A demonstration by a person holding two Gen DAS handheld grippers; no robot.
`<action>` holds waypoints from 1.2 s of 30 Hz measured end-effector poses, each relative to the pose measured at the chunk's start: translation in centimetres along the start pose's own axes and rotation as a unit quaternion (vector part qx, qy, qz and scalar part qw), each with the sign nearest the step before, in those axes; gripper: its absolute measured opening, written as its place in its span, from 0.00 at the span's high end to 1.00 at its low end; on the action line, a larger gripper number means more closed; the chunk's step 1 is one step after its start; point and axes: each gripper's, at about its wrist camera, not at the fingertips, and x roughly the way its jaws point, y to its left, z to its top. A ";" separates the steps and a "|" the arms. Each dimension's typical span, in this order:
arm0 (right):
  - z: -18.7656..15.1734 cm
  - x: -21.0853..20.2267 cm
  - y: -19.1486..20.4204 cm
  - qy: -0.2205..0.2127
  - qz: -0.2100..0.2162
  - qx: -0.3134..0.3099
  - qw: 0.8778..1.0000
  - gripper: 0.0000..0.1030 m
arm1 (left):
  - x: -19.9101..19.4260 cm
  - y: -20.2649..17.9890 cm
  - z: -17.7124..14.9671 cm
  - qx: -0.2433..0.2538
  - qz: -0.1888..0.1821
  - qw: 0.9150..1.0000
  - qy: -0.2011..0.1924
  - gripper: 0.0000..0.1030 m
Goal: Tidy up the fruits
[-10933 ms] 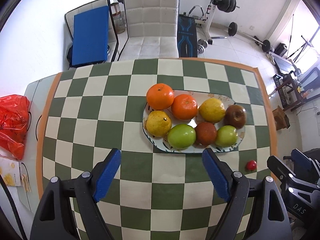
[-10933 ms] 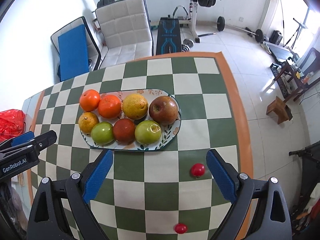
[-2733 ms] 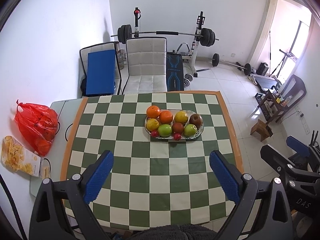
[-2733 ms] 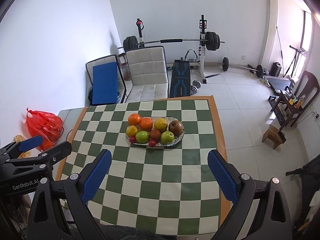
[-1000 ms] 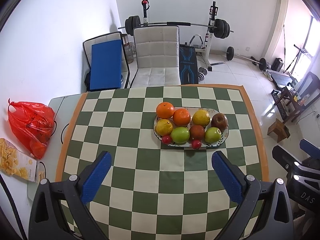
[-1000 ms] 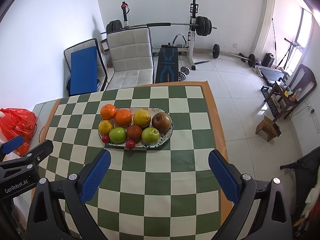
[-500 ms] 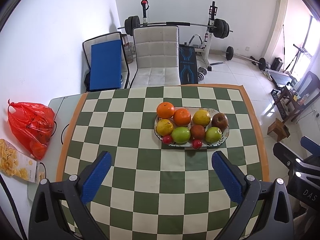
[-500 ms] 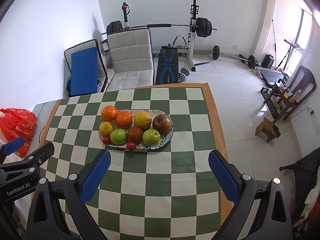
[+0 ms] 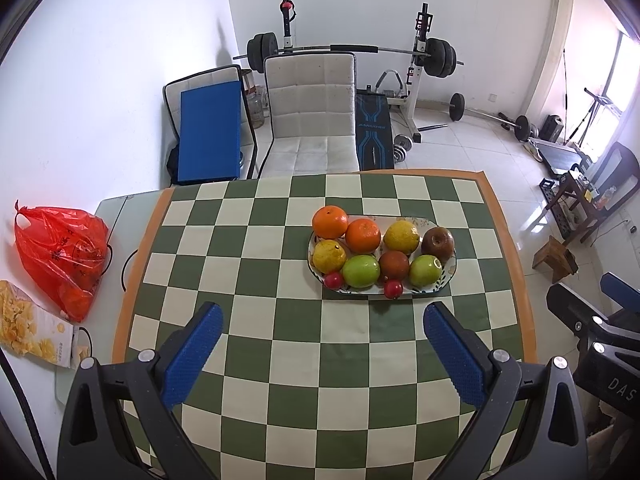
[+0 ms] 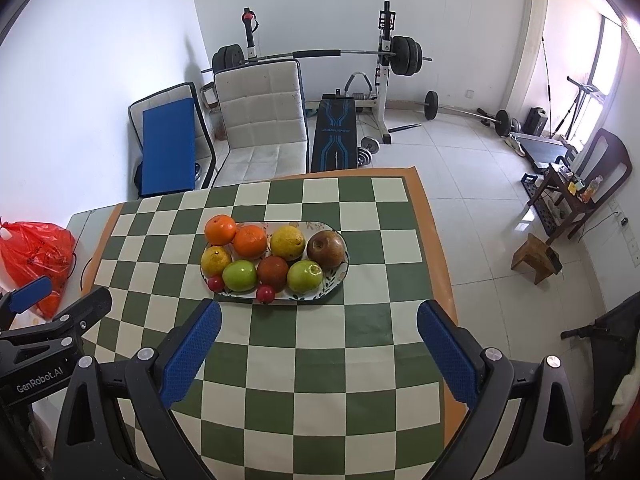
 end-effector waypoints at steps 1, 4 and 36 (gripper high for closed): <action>0.0 -0.1 0.0 0.000 0.000 0.000 1.000 0.02 | 0.0 0.0 0.0 0.002 -0.001 1.000 -0.001 0.00; 0.0 -0.1 0.0 -0.001 0.000 0.000 1.000 0.02 | 0.0 0.0 0.1 0.002 -0.002 1.000 -0.001 0.00; -0.5 -1.1 -0.8 -0.005 -0.004 0.012 1.000 0.02 | -1.0 -0.3 0.0 0.006 -0.015 1.000 -0.014 0.00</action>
